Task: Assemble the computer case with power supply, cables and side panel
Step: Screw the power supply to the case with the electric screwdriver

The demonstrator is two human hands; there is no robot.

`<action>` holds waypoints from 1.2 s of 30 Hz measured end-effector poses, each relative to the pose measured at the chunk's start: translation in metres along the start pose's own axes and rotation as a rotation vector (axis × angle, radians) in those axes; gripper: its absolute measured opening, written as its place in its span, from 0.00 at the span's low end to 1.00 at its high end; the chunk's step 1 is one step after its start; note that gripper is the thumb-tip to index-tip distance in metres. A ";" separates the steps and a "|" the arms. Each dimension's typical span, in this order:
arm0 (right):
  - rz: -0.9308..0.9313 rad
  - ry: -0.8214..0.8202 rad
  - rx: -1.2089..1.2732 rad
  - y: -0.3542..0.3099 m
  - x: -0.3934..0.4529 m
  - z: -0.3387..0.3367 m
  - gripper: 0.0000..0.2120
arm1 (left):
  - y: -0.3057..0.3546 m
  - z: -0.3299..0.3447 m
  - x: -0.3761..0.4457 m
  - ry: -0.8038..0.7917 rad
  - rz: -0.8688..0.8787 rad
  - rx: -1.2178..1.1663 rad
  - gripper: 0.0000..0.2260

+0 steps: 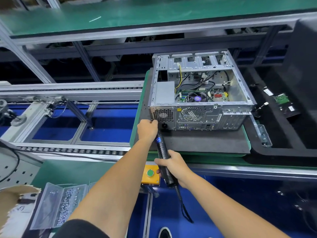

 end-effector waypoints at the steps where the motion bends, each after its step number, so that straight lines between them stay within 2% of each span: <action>1: 0.009 -0.007 -0.005 0.000 0.000 -0.002 0.11 | -0.001 -0.002 0.001 0.011 -0.007 0.000 0.19; 4: 0.032 -0.031 -0.016 0.001 -0.001 -0.007 0.10 | -0.005 -0.005 0.004 0.009 -0.066 -0.053 0.18; 8: 0.027 -0.047 0.000 0.000 -0.003 -0.010 0.10 | -0.009 0.002 0.007 -0.108 -0.144 -0.138 0.11; 12: 0.005 -0.068 -0.048 -0.004 -0.004 -0.013 0.11 | -0.011 0.006 0.007 -0.203 -0.195 -0.172 0.09; 16: -0.053 -0.102 -0.075 -0.012 -0.006 -0.011 0.16 | -0.013 0.014 0.004 -0.298 -0.236 -0.193 0.09; 19: -0.045 -0.131 -0.116 -0.011 -0.007 -0.009 0.21 | -0.014 0.017 0.003 -0.321 -0.234 -0.172 0.10; 24: -0.052 -0.152 -0.099 -0.011 -0.010 -0.010 0.20 | -0.015 0.021 0.002 -0.357 -0.238 -0.170 0.11; 27: -0.073 -0.140 -0.066 -0.012 -0.011 -0.012 0.23 | -0.012 0.028 -0.001 -0.396 -0.219 -0.188 0.12; 36: -0.050 -0.078 0.021 -0.009 -0.012 -0.014 0.26 | -0.010 0.038 -0.012 -0.412 -0.203 -0.406 0.10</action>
Point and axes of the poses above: each hand's wrist, its own x-axis towards the middle knuckle, its own z-axis out of the palm, y = z × x, the point moved 10 cm from there along x, towards the middle knuckle, and after that the axes turned 15 degrees about -z, right-handed, at the moved point
